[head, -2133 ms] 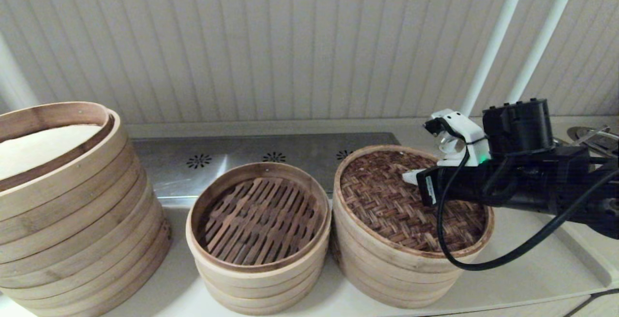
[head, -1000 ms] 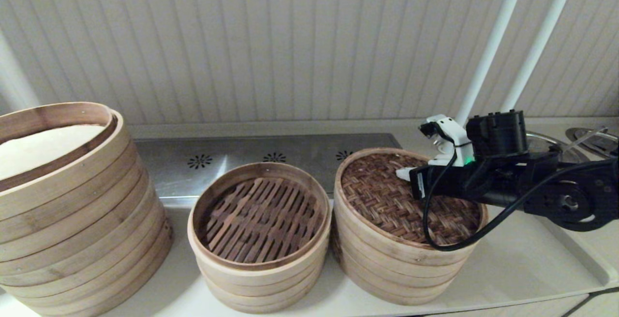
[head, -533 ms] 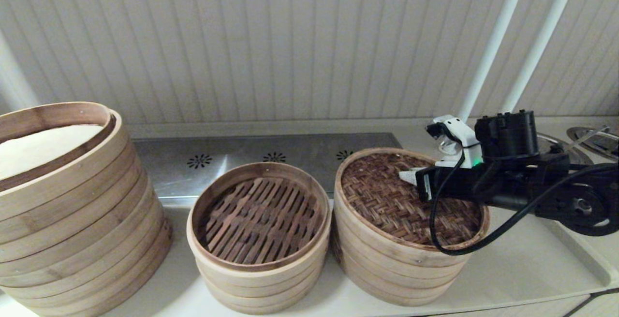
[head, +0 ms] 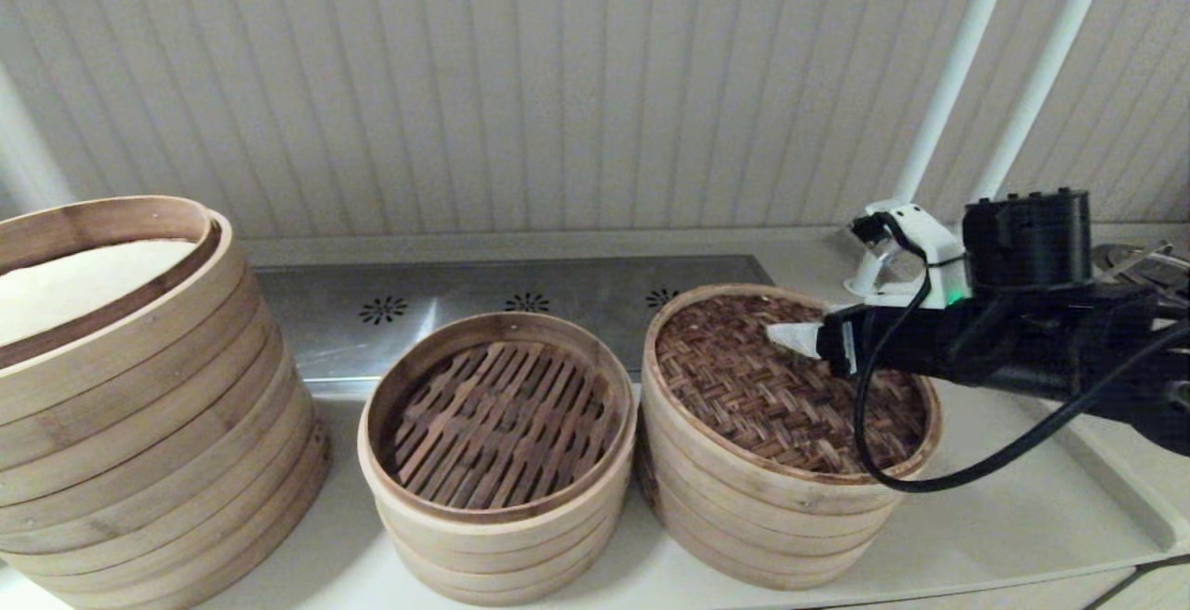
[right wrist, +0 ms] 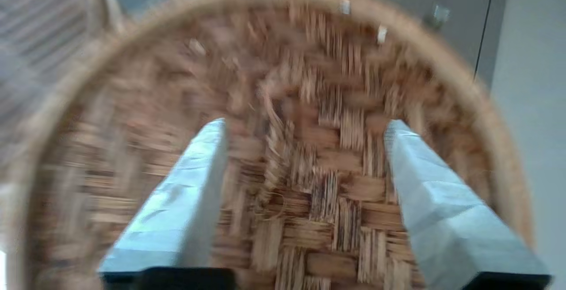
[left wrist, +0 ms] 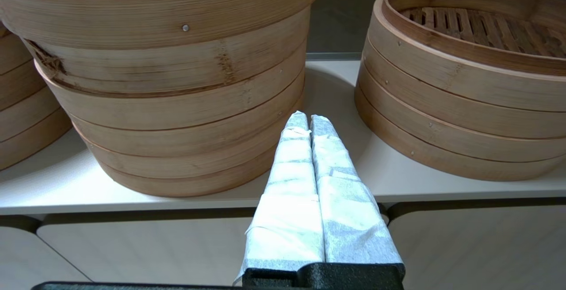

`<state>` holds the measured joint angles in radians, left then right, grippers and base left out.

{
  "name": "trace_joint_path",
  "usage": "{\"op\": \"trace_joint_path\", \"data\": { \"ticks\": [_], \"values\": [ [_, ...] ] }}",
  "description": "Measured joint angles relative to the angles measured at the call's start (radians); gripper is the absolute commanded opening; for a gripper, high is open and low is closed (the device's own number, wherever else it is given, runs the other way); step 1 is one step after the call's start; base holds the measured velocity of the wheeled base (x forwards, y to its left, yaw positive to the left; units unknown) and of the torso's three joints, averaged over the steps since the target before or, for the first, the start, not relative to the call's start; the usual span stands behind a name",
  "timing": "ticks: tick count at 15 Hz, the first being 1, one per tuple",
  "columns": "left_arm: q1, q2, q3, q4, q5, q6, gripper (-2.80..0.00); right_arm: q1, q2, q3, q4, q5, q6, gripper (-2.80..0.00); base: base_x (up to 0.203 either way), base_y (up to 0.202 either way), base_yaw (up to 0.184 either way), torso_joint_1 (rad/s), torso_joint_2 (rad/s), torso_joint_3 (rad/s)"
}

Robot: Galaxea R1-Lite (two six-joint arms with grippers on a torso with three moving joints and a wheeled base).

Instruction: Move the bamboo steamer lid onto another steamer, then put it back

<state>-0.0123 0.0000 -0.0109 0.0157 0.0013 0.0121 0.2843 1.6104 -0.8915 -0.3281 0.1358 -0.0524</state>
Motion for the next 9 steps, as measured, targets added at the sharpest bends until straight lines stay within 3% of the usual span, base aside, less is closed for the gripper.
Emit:
{"op": "trace_joint_path", "data": {
  "ticks": [2,3,4,7,9],
  "values": [
    [0.0,0.0,0.0,-0.001,0.0,0.0,-2.8,-0.002,-0.057,0.01,0.002,0.012,0.004,0.0,0.0,0.0,0.0,0.0,0.0,0.0],
    [0.0,0.0,0.0,0.0,0.0,0.0,-2.8,-0.002,-0.092,0.019,0.004,0.014,0.008,-2.25,0.0,0.0,0.0,0.0,0.0,0.0],
    [0.0,0.0,0.0,0.0,0.0,0.0,-2.8,0.0,-0.129,0.029,0.005,0.015,0.011,-2.8,0.0,0.0,0.0,0.0,0.0,0.0],
    [0.0,0.0,0.0,0.0,0.0,0.0,-2.8,0.003,-0.262,0.073,0.047,0.012,0.024,-2.8,0.0,0.0,0.0,0.0,0.0,0.0],
    [0.0,0.0,0.0,0.0,0.0,0.0,-2.8,-0.005,-0.374,0.091,0.154,-0.004,0.049,-2.8,0.0,0.0,0.0,0.0,0.0,0.0]
  ]
}}
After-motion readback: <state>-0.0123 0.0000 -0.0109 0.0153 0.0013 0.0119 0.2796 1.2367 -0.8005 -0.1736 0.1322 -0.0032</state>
